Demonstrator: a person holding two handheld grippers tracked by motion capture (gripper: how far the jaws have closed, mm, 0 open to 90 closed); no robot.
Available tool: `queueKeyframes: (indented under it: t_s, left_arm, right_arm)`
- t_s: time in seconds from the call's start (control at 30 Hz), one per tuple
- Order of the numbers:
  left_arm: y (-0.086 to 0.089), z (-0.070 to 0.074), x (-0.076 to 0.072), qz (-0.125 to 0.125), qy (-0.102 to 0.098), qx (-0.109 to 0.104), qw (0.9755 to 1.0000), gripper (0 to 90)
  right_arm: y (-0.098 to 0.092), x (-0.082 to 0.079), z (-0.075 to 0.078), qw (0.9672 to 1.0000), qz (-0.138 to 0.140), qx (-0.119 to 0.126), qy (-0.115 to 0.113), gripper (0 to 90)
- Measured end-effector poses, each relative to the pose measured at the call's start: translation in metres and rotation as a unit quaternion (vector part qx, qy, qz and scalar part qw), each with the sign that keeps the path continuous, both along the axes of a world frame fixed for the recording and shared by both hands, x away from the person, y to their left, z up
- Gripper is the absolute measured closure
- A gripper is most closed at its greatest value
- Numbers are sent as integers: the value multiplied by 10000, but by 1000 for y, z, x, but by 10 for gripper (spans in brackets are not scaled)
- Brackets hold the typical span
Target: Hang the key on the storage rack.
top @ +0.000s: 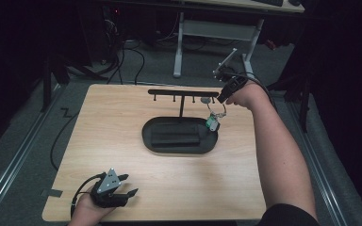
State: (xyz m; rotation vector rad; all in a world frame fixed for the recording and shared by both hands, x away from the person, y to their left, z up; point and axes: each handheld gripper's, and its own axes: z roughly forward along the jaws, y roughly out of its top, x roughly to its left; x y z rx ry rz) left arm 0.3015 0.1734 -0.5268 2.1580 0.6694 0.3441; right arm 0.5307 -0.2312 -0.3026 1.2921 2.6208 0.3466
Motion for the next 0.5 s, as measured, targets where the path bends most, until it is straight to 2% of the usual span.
queueKeyframes:
  t_s: [0.17,0.27,0.4,0.5]
  left_arm:
    - [2,0,0,27,28,24,10000,364]
    - [0,0,-1,1,11,31,10000,364]
    - [-2,-1,-1,-53,18,58,10000,363]
    - [-2,0,-2,-47,-6,3,10000,363]
  right_arm:
    - [3,2,-10,9999,78,-22,-60,866]
    - [2,0,-9,9997,-34,50,-256,806]
    - [2,-9,-6,9990,-148,50,-427,647]
    - [1,-19,-3,9976,-283,181,-613,527]
